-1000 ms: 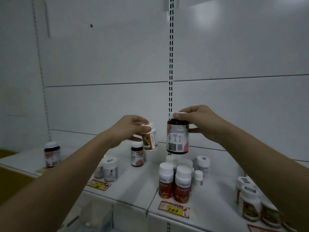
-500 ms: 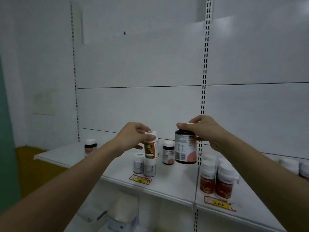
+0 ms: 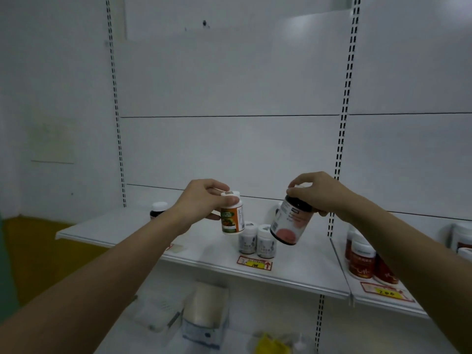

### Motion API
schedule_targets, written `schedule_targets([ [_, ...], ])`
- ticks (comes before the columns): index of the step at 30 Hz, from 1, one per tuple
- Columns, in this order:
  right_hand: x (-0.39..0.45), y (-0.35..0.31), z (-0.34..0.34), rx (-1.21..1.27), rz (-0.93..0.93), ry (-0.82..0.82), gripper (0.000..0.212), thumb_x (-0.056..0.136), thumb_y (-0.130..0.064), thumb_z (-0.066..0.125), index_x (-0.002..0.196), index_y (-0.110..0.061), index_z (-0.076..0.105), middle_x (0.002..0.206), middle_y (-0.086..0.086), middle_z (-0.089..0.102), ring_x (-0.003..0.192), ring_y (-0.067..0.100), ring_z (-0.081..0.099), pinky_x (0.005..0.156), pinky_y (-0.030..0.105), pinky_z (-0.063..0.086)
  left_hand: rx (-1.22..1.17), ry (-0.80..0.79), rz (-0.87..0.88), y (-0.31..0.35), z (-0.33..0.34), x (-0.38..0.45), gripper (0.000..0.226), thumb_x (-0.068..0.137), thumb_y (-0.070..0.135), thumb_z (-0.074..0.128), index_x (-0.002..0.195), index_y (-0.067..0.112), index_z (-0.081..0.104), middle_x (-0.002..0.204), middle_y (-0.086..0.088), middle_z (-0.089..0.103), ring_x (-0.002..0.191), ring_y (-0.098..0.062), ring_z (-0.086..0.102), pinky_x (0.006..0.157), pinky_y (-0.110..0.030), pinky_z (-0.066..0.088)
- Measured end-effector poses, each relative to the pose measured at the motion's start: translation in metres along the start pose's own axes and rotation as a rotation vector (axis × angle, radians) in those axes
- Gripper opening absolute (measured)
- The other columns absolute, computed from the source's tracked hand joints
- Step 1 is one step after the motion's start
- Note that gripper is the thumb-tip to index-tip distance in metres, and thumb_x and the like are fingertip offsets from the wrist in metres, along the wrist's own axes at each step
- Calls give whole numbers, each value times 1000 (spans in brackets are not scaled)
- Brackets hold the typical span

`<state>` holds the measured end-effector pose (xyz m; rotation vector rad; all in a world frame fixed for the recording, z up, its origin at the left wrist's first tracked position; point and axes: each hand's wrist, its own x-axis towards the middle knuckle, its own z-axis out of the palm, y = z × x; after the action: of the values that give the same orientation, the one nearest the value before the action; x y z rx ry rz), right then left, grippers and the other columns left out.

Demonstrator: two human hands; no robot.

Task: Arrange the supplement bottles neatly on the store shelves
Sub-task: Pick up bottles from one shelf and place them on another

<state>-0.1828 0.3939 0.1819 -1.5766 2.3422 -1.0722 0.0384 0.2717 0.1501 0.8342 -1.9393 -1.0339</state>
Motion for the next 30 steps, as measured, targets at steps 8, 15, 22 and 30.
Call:
schedule_targets([
  [8, 44, 12, -10, 198, 99, -97, 31, 84, -38, 74, 99, -11, 68, 84, 10, 65, 53, 13, 49, 42, 20, 40, -30, -19, 0, -13, 27, 58, 39, 81, 22, 78, 117, 15, 66, 111, -5, 68, 98, -20, 67, 73, -32, 60],
  [15, 94, 25, -6, 359, 93, -184, 27, 81, -25, 77, 105, -15, 69, 96, 13, 68, 55, 12, 51, 47, 20, 47, 15, 6, 24, -13, 35, 107, 39, 83, 22, 76, 120, 16, 66, 114, -4, 66, 97, -18, 67, 65, -25, 57],
  [22, 134, 12, 29, 394, -64, -133, 26, 81, -21, 74, 106, -23, 67, 103, 10, 65, 66, 15, 58, 50, 19, 47, 18, 109, -12, -36, 12, 127, 39, 82, 21, 76, 119, 14, 66, 113, -6, 66, 93, -17, 67, 64, -25, 58],
  [30, 162, -35, 89, 435, -107, -215, 32, 83, -18, 75, 113, -16, 65, 102, 13, 68, 62, 14, 62, 51, 20, 52, -38, 212, -69, -75, -51, 142, 45, 80, 16, 77, 122, 7, 63, 113, -10, 67, 90, -23, 70, 73, -37, 62],
])
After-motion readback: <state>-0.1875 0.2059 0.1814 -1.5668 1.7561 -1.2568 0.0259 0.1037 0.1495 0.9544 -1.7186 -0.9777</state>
